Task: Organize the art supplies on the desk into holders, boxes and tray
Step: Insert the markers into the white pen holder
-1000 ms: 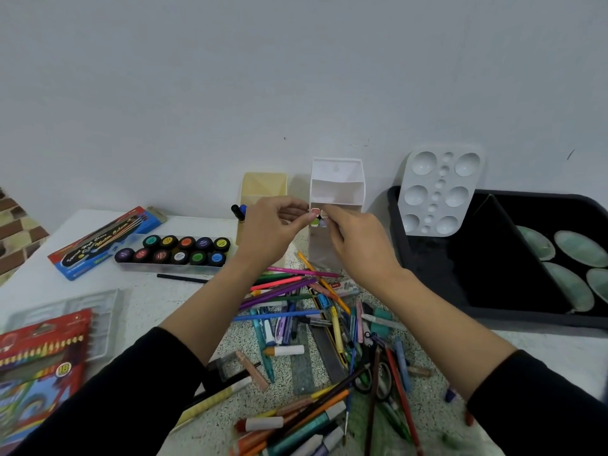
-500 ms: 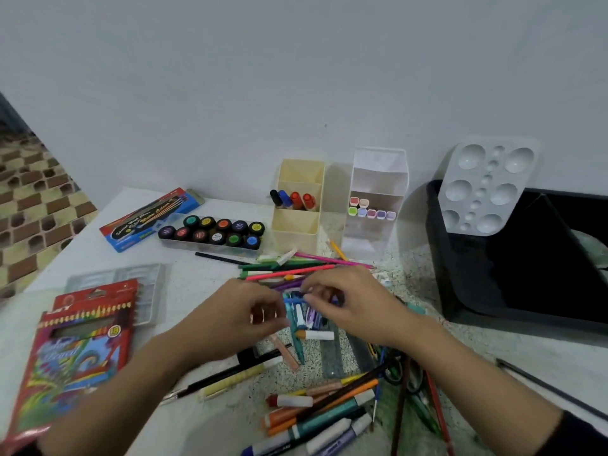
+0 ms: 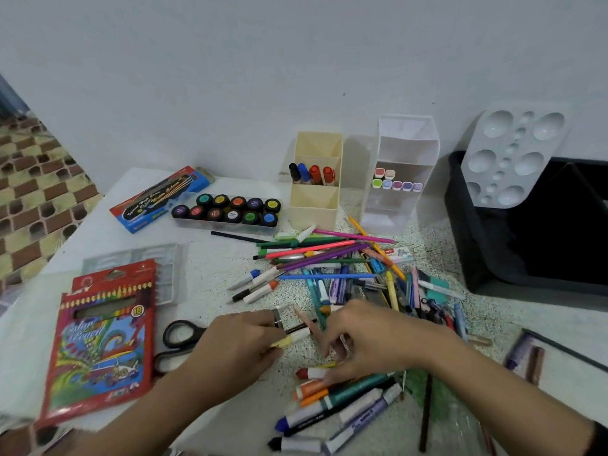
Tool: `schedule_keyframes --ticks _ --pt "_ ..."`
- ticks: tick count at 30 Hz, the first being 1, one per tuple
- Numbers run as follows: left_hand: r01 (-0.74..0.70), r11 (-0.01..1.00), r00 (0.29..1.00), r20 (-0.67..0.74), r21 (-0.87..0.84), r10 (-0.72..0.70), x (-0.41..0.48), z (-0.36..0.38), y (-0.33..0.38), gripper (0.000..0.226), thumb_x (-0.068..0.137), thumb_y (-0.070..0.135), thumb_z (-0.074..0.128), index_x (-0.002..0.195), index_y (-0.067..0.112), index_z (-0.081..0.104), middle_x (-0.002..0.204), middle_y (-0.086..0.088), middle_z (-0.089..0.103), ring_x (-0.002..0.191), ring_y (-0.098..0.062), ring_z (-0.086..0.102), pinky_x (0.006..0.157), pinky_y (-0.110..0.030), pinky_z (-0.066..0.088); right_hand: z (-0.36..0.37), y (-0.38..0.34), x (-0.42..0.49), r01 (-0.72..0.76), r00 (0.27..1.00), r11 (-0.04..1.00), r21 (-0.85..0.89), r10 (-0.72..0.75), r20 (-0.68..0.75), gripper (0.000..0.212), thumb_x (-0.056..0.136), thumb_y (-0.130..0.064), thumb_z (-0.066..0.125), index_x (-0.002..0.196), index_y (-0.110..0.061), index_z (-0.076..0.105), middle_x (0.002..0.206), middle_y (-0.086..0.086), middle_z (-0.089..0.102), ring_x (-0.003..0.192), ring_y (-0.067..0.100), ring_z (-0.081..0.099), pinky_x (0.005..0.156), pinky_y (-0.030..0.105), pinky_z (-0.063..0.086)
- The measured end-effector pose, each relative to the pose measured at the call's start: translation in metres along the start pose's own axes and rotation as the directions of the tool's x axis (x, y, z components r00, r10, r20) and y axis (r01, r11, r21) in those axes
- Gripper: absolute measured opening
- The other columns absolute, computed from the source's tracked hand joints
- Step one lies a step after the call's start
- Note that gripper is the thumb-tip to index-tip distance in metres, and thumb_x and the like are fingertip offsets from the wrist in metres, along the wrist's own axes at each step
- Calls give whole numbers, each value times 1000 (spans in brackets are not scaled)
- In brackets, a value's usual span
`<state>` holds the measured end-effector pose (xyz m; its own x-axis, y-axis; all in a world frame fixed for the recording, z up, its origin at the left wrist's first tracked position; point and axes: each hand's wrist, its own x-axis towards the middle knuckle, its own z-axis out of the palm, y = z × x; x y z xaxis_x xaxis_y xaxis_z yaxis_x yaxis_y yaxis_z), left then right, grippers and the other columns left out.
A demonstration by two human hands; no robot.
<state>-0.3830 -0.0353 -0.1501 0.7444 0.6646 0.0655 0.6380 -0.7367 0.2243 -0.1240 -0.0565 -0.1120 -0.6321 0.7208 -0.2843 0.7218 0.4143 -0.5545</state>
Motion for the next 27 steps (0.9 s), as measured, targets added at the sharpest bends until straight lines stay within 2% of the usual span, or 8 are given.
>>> schedule_keyframes --ticks 3,7,11,14,16,18,21,27 --pt "-1 1000 1000 -30 -24 1 1 1 3 8 86 35 61 82 32 68 78 15 56 61 -7 55 44 -27 45 4 -3 -4 -30 999 998 -61 32 19 39 80 -56 77 105 -26 75 88 -13 65 77 4 58 71 26 51" --pt "18 989 995 -96 -150 -32 5 -3 6 11 85 37 61 88 34 71 75 18 50 59 -5 48 45 -27 45 9 -6 -6 -47 999 995 -93 49 12 19 87 -39 75 96 -23 76 85 -10 63 75 5 59 67 27 53" --pt "69 955 979 -165 -290 -120 13 -8 9 13 87 40 63 95 34 72 69 19 42 61 -6 46 49 -23 39 10 -1 -10 -111 987 981 -156 90 -132 11 92 -29 67 83 -22 68 82 -11 58 73 4 54 67 24 49" --pt "102 918 959 -206 -383 -193 21 -14 13 6 89 30 73 94 31 70 68 13 45 62 -13 47 54 -29 43 8 6 -12 -144 955 968 -204 82 -285 10 95 -26 60 96 -22 69 90 -10 59 79 9 56 68 27 49" --pt "117 905 946 -231 -408 -227 26 -18 16 9 90 28 74 93 32 66 68 12 43 62 -14 46 56 -22 39 9 9 -12 -123 934 976 -178 54 -353 11 95 -25 60 99 -22 70 90 -13 58 77 6 53 68 29 50" --pt "134 889 940 -227 -437 -253 29 -21 18 7 91 28 72 93 30 65 72 13 45 63 -13 48 57 -17 37 8 4 -13 -53 949 992 -117 13 -315 8 94 -25 63 91 -22 70 85 -12 59 72 3 52 66 21 47" --pt "144 874 939 -215 -464 -269 34 -24 22 5 93 32 68 94 28 64 80 13 50 68 -14 52 59 -14 39 9 -6 -13 73 988 995 -66 -81 -128 11 93 -31 69 95 -23 75 88 -12 64 75 0 56 65 8 39" --pt "132 875 944 -211 -465 -255 40 -26 32 5 96 37 61 95 32 60 91 15 55 74 -19 56 62 -14 40 26 -8 -11 115 993 967 -225 -112 26 25 90 -46 69 100 -23 71 95 -6 58 89 15 57 73 33 44"
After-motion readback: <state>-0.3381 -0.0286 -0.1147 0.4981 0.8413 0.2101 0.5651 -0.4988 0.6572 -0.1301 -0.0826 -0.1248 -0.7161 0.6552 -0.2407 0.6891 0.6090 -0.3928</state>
